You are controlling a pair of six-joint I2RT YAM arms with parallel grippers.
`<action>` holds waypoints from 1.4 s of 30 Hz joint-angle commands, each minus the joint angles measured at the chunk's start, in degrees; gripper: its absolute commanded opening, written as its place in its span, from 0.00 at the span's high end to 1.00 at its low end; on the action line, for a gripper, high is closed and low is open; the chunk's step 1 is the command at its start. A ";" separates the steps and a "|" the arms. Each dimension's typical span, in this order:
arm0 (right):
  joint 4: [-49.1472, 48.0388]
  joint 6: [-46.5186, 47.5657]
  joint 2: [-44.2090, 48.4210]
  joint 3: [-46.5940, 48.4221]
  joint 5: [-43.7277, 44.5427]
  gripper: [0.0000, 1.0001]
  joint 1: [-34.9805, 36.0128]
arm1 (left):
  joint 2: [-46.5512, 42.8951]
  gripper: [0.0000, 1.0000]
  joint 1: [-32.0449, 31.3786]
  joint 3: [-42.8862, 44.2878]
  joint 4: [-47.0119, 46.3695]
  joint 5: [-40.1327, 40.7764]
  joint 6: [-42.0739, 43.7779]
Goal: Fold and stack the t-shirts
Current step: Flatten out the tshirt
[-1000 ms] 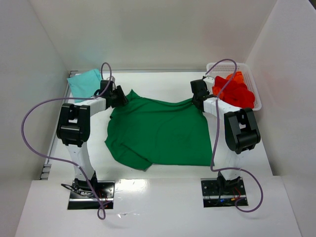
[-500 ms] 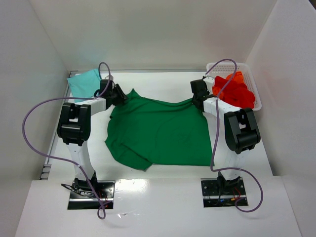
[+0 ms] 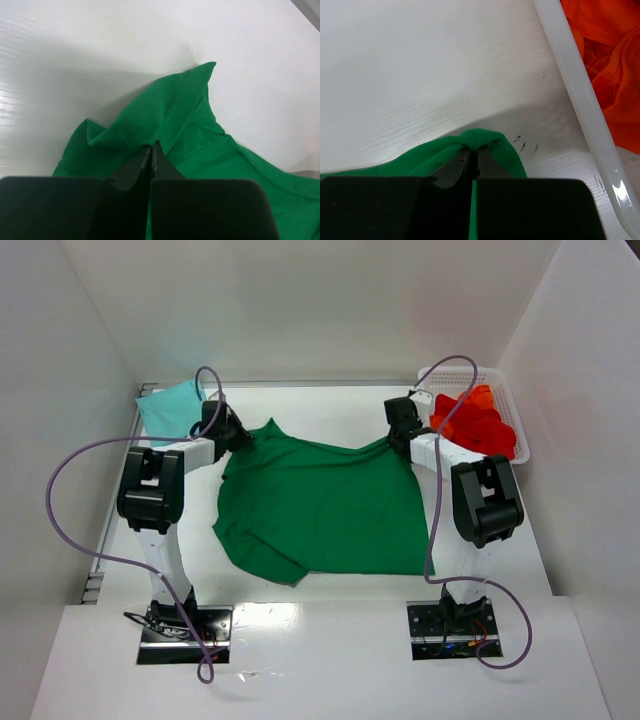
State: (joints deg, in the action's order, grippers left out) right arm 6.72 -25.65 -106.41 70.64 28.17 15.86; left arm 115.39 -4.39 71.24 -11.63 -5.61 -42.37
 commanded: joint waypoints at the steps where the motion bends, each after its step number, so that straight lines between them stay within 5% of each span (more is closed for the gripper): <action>1: -1.43 1.54 0.81 7.04 2.29 1.00 -0.30 | -5.64 1.00 1.47 2.24 -0.94 1.45 1.51; 13: 3.82 7.63 15.64 22.61 3.29 1.00 -4.34 | -29.70 1.00 6.94 11.71 13.47 2.36 10.64; 25: 10.56 6.31 55.38 6.11 -6.33 1.00 -4.34 | -64.89 1.00 6.94 8.04 23.72 -1.06 11.79; 32: 18.03 4.70 65.61 6.93 -12.43 1.00 -4.34 | -81.03 1.00 6.94 10.73 31.00 1.12 10.25; 42: 18.76 1.70 64.51 4.27 -14.11 1.00 -4.34 | -76.40 1.00 6.94 14.47 29.90 4.82 10.64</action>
State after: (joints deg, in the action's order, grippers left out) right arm 25.72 -22.85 -39.45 76.96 12.63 12.03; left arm 32.81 2.07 86.34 19.41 -4.45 -31.91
